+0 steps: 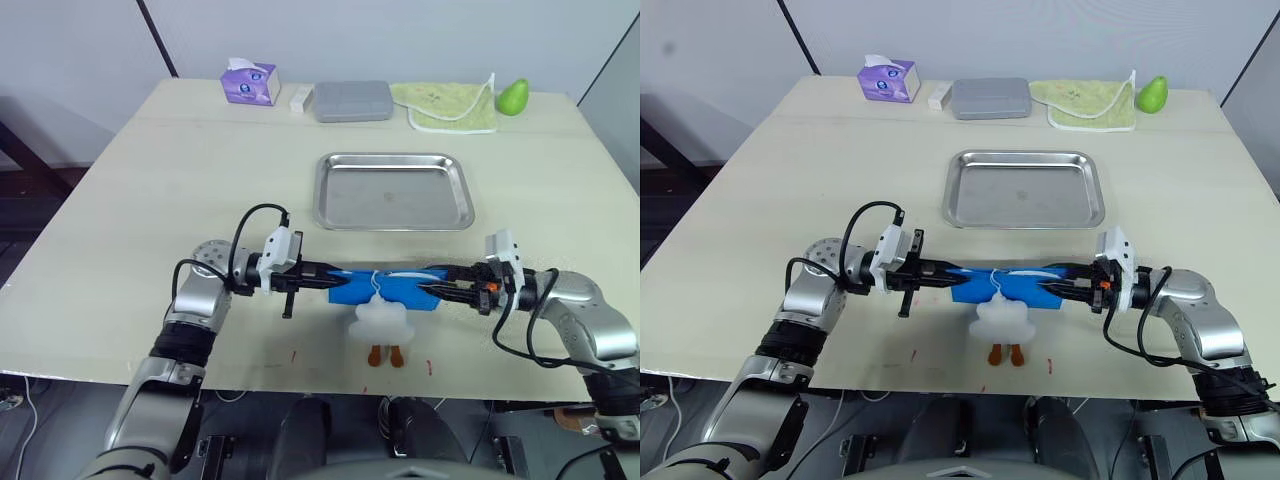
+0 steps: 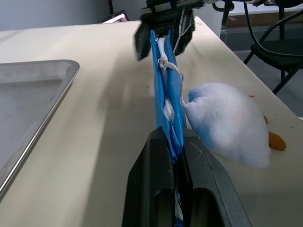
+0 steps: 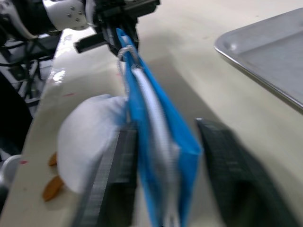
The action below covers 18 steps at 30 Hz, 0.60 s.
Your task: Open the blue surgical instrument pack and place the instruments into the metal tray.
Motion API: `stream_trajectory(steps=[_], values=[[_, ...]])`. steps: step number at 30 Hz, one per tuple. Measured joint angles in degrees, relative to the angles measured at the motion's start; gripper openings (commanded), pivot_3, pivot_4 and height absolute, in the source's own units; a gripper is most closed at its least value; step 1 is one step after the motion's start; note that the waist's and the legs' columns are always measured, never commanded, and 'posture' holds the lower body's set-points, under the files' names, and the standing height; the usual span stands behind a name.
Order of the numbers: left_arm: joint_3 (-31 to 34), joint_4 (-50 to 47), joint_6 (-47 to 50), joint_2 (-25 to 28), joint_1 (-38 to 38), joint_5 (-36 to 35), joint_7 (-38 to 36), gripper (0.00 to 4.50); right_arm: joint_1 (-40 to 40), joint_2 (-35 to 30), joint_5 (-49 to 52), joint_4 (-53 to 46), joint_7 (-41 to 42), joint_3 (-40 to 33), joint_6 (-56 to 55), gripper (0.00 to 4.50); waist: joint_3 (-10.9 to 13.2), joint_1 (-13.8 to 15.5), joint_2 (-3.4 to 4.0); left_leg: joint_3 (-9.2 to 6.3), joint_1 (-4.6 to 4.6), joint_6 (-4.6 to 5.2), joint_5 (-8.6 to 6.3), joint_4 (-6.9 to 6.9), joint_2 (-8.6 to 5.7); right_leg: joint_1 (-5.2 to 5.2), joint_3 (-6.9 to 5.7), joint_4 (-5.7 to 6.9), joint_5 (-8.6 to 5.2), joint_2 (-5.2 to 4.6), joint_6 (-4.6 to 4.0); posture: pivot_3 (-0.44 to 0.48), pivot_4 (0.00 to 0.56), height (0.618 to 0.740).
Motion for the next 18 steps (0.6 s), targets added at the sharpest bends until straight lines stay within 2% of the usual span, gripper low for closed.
stream_trajectory(steps=[1, 2, 10, 11, 13, 18], values=[[0.0, 0.0, 0.1, 0.0, 0.0, 0.0, 0.1, 0.00, 0.0, 0.0, 0.4, 0.0, 0.2, 0.0, 0.4, 0.65, 0.0, 0.0, 0.00, 0.00, 0.00, 0.00, 0.00, 0.00, 0.00, 0.00, 0.00, 0.00, 0.00, 0.00, 0.00, 0.000, 0.150, 0.738], [0.0, 0.0, 0.1, 0.0, 0.0, 0.0, 0.1, 0.00, 0.0, 0.0, 0.4, 0.0, 0.3, 0.0, 0.4, 0.27, 0.0, 0.0, 0.00, 0.00, 0.00, 0.00, 0.00, 0.00, 0.00, 0.00, 0.00, 0.00, 0.00, 0.00, 0.00, 0.000, 0.150, 0.738], [0.1, -0.1, 1.7, 0.0, -0.1, -0.2, 0.2, 0.00, 0.0, 0.0, 0.4, 0.0, 0.3, 0.0, 0.5, 0.27, 0.0, 0.0, 0.00, 0.00, 0.00, 0.00, 0.00, 0.00, 0.00, 0.00, 0.00, 0.00, 0.00, 0.00, 0.00, 0.000, 0.150, 0.738], [0.3, -0.4, 4.1, 0.0, -0.1, -1.1, 0.1, 0.54, 0.0, 0.1, 0.5, 0.0, 0.3, 0.0, 0.5, 0.00, 0.0, 0.0, 0.00, 0.00, 0.00, 0.00, 0.00, 0.00, 0.00, 0.00, 0.00, 0.01, 0.00, 0.00, 0.00, 0.000, 0.150, 0.738], [0.4, -0.8, 5.9, 0.1, 0.0, -1.7, 0.1, 0.90, 0.0, 0.1, 0.5, 0.0, 0.3, 0.0, 0.5, 0.00, 0.0, 0.0, 0.00, 0.00, -0.01, 0.00, 0.00, 0.00, 0.00, -0.02, 0.00, 0.01, 0.00, 0.00, 0.00, 0.000, 0.150, 0.738], [3.6, -6.0, 14.4, 4.3, 3.5, -6.9, 0.1, 2.85, -0.2, 0.0, 0.5, 0.0, 0.3, 0.0, 0.5, 0.00, 0.0, -0.5, 0.00, -0.01, -0.04, 0.00, 0.00, -0.01, 0.03, -0.08, 0.00, 0.03, 0.00, 0.01, 0.00, 0.000, 0.150, 0.738]])
